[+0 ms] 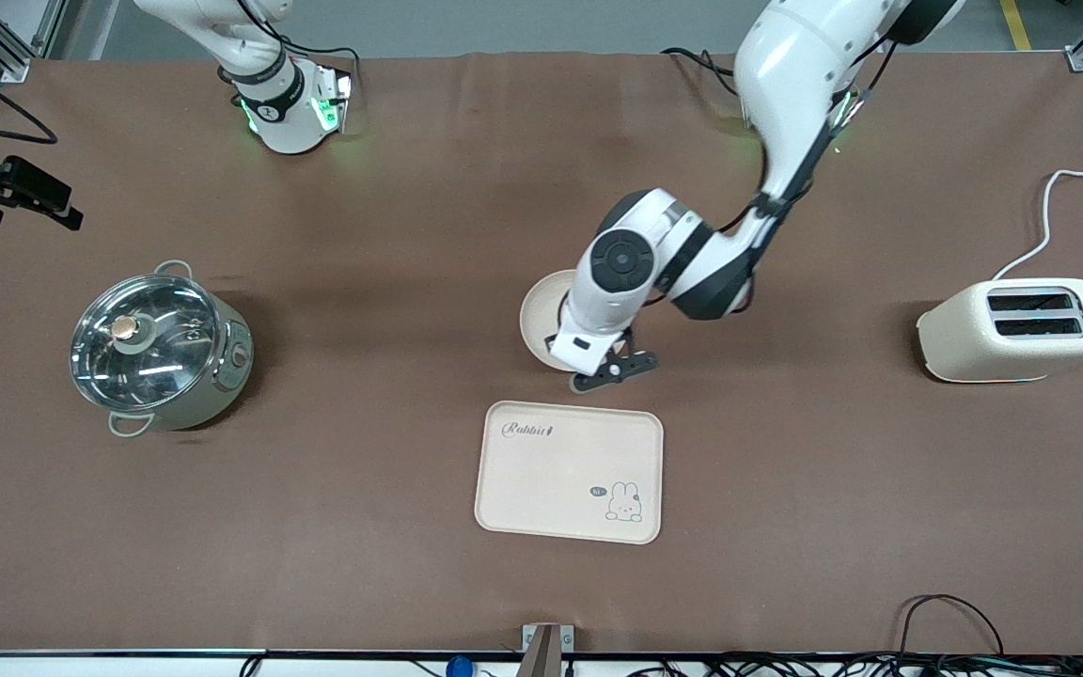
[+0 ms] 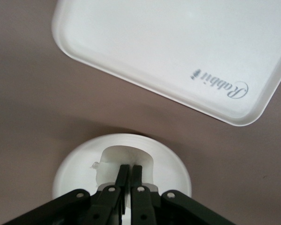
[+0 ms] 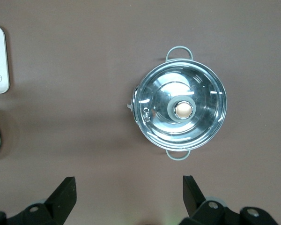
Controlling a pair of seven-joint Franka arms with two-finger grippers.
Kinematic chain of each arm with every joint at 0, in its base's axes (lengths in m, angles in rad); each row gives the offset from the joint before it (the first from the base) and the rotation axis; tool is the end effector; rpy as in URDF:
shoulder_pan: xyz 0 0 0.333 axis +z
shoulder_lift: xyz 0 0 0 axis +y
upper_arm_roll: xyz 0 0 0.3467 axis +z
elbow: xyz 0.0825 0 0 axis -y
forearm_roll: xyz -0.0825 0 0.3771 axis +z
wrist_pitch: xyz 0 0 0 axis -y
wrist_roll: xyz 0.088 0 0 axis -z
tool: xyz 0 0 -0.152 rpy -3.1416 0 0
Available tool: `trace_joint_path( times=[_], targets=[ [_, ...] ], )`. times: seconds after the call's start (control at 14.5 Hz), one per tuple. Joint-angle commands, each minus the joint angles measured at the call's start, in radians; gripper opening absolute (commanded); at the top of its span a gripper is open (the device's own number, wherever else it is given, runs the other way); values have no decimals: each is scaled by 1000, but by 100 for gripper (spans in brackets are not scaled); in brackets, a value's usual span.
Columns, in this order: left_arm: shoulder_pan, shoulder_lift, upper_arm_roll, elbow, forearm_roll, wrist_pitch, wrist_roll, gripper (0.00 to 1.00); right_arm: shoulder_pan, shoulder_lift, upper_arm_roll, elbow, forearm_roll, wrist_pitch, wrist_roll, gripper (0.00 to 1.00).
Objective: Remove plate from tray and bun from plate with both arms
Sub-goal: 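Carry the bun toward the toaster and set it on the table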
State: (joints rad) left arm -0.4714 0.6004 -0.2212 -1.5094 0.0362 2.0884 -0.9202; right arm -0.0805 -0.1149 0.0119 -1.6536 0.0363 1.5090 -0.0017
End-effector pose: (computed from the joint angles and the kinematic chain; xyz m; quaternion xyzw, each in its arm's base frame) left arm 0.5669 -0.4358 0.3039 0.9913 0.1229 -0.0360 0.0296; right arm 0.4992 -0.0282 0.6270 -0.9992 0.0326 0.0142 0.0180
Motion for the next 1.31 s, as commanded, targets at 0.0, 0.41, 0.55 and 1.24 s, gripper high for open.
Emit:
trace_joint_path(
  times=[0.0, 0.41, 0.55, 1.24],
  targets=[
    [165, -109, -7, -44, 10, -132, 292, 0, 5, -52, -3, -18, -19, -15, -4, 100],
    [453, -30, -9, -106, -4, -97, 821, 2, 5, -48, -9, -20, -21, -12, -1, 100],
    [493, 47, -9, -104, -4, -52, 891, 11, 10, -49, -6, -22, -19, -15, 3, 100],
    [499, -232, -6, 1, 10, -203, 925, 100, 16, -45, -1, -32, -18, 19, 5, 100]
  ],
)
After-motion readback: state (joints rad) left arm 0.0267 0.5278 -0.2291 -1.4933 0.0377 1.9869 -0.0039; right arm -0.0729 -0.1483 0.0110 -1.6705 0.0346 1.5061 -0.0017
